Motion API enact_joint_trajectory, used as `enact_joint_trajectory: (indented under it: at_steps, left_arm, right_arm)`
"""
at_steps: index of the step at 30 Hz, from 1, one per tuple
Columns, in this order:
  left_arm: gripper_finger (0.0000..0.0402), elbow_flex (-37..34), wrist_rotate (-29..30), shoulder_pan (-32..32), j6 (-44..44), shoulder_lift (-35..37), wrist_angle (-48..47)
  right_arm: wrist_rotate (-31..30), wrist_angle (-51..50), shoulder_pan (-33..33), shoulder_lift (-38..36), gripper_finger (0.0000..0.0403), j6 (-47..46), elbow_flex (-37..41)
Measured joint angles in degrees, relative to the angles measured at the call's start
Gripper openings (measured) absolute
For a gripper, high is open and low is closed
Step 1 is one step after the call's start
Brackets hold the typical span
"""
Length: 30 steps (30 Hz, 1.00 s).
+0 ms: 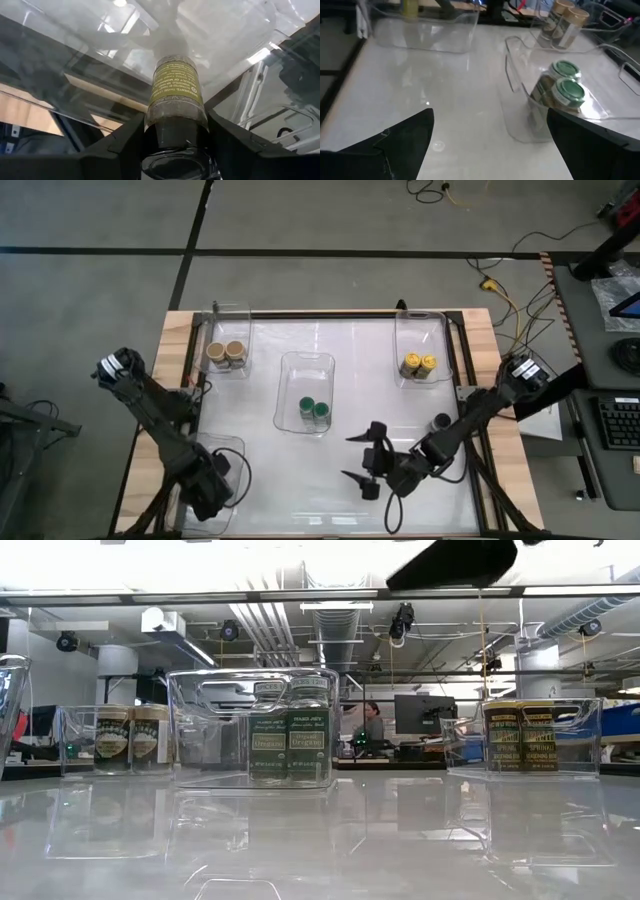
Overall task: Sort spices by type
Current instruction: Put the left black seasoning bottle into the bottom left transparent bin
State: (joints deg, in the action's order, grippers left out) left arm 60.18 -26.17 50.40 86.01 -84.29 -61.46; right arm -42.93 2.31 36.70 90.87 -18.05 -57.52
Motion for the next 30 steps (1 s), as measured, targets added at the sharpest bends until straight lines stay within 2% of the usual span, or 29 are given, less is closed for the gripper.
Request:
enact_joint_trajectory:
  at_steps: [12,20,25,30]
  left_arm:
    - [0.0184,0.0,-0.36,3.44,11.92,-0.75,3.74]
    - [0.0184,0.0,0.34,4.82,23.32,-0.81,5.77]
    - [0.0184,0.0,2.7,4.82,26.07,-0.81,5.82]
    - [0.0184,0.0,2.65,5.09,28.32,-0.81,5.89]
  right_arm:
    - [0.04,0.04,2.13,0.02,0.0379,0.96,-2.36]
    - [0.02,-0.36,3.84,0.02,0.0379,0.13,-2.36]
    - [0.01,-0.53,4.75,0.02,0.0379,-0.37,-2.36]
    - [-0.05,-1.82,5.68,0.02,0.0379,-2.27,-2.32]
